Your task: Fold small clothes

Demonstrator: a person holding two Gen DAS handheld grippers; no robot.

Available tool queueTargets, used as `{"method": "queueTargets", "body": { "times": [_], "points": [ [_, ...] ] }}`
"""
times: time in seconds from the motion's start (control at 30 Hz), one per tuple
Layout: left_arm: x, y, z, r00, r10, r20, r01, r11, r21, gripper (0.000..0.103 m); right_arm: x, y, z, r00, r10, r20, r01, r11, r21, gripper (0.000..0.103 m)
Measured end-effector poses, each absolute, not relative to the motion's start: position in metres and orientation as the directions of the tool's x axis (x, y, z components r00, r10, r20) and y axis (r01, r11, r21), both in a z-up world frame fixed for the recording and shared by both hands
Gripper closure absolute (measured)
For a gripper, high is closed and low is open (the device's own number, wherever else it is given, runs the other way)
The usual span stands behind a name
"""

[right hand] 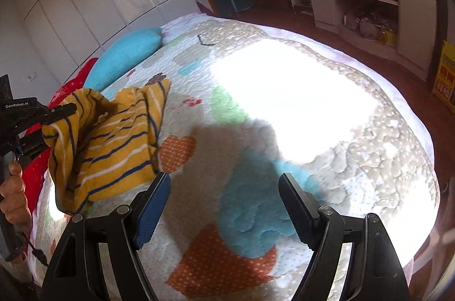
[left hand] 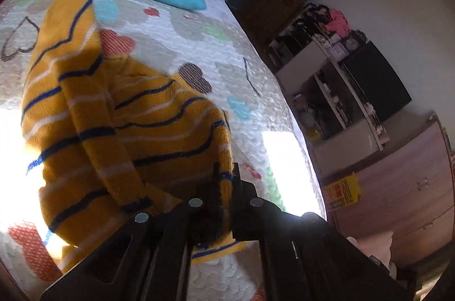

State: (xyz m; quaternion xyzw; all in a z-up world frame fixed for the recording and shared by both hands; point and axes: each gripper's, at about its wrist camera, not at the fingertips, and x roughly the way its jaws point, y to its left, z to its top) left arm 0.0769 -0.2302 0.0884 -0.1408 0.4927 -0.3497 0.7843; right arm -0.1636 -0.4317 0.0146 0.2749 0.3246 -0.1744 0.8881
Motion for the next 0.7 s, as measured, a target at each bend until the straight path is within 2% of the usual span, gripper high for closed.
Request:
{"method": "queueTargets", "body": {
  "times": [0.13,0.23,0.3,0.37,0.43,0.6,0.7],
  "points": [
    [0.06,-0.268,0.045,0.207,-0.621,-0.756,0.431,0.751,-0.5,0.099,-0.18,-0.45,0.005,0.71,-0.142,-0.69,0.533,0.749,0.395,0.021],
    [0.053,-0.247,0.05,0.198,-0.658,-0.727,0.423,0.726,-0.542,0.098,-0.183,-0.454,0.005,0.707,-0.137,-0.694,0.536,0.744,0.399,0.02],
    [0.043,-0.227,0.065,0.17,-0.713,-0.681,0.429,0.675,-0.6,0.084,-0.177,-0.452,0.008,0.705,-0.134,-0.697,0.529,0.753,0.391,0.02],
    [0.027,-0.205,0.082,0.204,-0.736,-0.645,0.452,0.655,-0.605,0.049,-0.166,-0.45,0.014,0.721,-0.1,-0.685,0.496,0.765,0.41,0.02],
    [0.009,-0.185,0.092,0.273,-0.717,-0.641,0.465,0.682,-0.565,0.038,-0.15,-0.441,0.025,0.754,-0.047,-0.656,0.435,0.783,0.445,0.02],
    [-0.012,-0.135,0.09,0.364,-0.635,-0.682,0.432,0.764,-0.48,0.037,-0.086,-0.406,0.066,0.834,0.107,-0.542,0.194,0.862,0.469,0.02],
    [-0.013,-0.105,0.077,0.37,-0.619,-0.693,0.361,0.783,-0.506,0.037,-0.04,-0.386,0.072,0.819,0.133,-0.559,0.133,0.902,0.411,0.019]
  ]
}}
